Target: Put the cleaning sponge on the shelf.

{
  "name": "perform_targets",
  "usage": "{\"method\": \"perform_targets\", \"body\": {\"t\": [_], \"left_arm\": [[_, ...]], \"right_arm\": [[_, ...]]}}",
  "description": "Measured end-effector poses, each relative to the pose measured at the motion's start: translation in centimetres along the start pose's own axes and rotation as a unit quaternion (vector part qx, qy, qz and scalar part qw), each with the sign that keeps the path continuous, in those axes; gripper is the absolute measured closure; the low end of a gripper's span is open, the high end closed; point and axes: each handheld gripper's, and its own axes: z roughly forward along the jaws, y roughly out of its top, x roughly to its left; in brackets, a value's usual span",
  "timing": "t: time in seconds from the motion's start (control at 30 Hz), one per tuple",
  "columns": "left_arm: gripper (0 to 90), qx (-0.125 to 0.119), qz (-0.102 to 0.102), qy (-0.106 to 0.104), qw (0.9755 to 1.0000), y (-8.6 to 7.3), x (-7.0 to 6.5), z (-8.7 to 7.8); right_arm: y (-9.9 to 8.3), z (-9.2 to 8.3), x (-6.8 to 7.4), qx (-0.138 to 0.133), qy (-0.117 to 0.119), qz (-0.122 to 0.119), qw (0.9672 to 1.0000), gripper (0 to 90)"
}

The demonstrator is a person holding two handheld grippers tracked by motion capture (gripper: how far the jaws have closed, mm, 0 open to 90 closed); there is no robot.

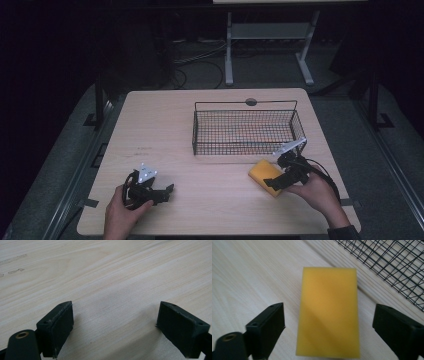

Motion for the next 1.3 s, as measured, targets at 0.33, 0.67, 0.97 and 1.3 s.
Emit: {"method": "perform_targets", "body": {"t": [0.33, 0.67, 0.97, 1.3], "left_arm": [[12.9, 0.0, 0.0, 0.0, 1.0, 0.0, 0.0, 0.0], [12.9, 0.0, 0.0, 0.0, 1.0, 0.0, 0.0, 0.0], [12.9, 0.0, 0.0, 0.0, 1.0, 0.0, 0.0, 0.0], [12.9, 0.0, 0.0, 0.0, 1.0, 0.0, 0.0, 0.0]], "right_arm": [[1.2, 1.7, 0.0, 0.031, -0.008, -0.01, 0.9994, 2.3], [1.5, 3.4, 0.1, 0.047, -0.01, -0.024, 0.9986, 2.4], [1.2, 4.3, -0.1, 0.053, -0.005, -0.021, 0.9983, 5.4], [1.1, 4.7, 0.0, 0.058, 0.001, -0.022, 0.9981, 13.8]]}}
